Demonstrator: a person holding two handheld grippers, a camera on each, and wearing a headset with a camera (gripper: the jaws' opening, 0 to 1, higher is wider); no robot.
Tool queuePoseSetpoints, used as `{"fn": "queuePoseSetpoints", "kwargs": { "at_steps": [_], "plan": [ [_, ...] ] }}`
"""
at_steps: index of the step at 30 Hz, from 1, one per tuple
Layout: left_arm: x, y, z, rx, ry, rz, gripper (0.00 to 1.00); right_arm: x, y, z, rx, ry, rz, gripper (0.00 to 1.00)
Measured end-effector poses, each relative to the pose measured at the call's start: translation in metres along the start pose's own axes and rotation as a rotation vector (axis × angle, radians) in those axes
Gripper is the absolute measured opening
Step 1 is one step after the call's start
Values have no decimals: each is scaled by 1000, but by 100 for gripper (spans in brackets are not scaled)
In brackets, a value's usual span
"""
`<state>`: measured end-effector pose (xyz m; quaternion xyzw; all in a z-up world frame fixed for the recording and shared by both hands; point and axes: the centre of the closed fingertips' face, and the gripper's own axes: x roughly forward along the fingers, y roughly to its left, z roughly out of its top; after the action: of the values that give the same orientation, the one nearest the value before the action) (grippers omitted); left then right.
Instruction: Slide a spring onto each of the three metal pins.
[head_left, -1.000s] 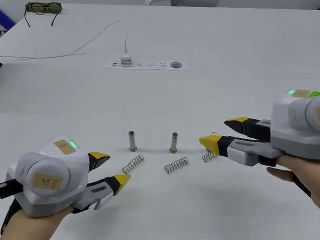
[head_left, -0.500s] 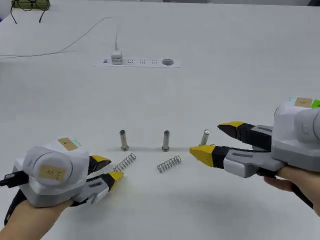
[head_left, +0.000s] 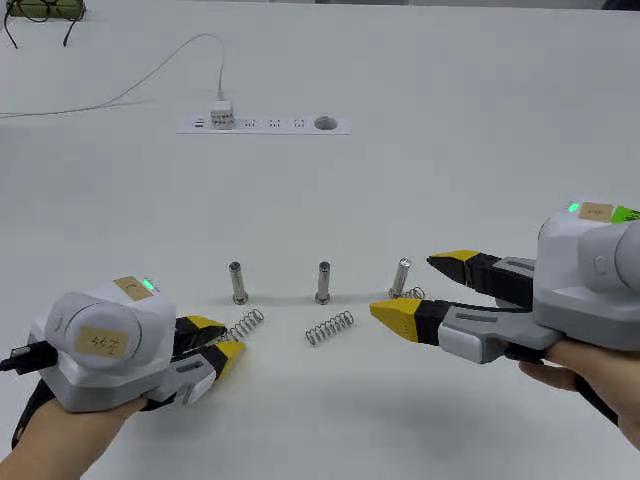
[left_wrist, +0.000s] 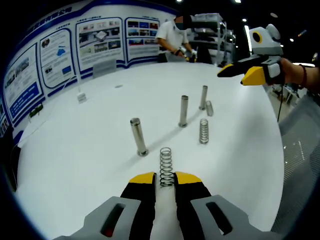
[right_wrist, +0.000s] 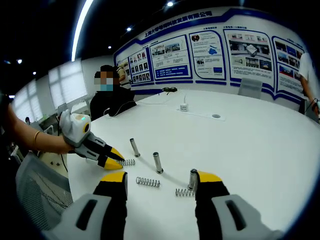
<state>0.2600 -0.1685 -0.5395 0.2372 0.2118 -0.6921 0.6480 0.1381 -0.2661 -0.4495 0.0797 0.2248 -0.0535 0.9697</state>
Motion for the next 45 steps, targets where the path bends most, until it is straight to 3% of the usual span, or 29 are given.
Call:
{"fn": "queuePoseSetpoints", "kwargs": {
  "at_steps": [11, 15, 19, 25, 45],
  "plan": [
    [1, 0, 0, 13, 24, -8, 10, 4, 1, -2, 13, 11, 4, 56],
    [-1, 0, 0, 3, 33, 3, 10, 4, 2, 2, 43, -8, 7, 55],
    [-7, -3, 6, -9, 0, 7, 10, 2, -1, 7, 70, -31, 10, 55],
    [-21, -9, 25, -38, -79, 11, 10, 2, 2, 12, 107, -54, 29, 55],
    [-57, -34, 67, -77, -245, -7, 10, 9, 33, 35, 202, -130, 136, 49]
  ]
}}
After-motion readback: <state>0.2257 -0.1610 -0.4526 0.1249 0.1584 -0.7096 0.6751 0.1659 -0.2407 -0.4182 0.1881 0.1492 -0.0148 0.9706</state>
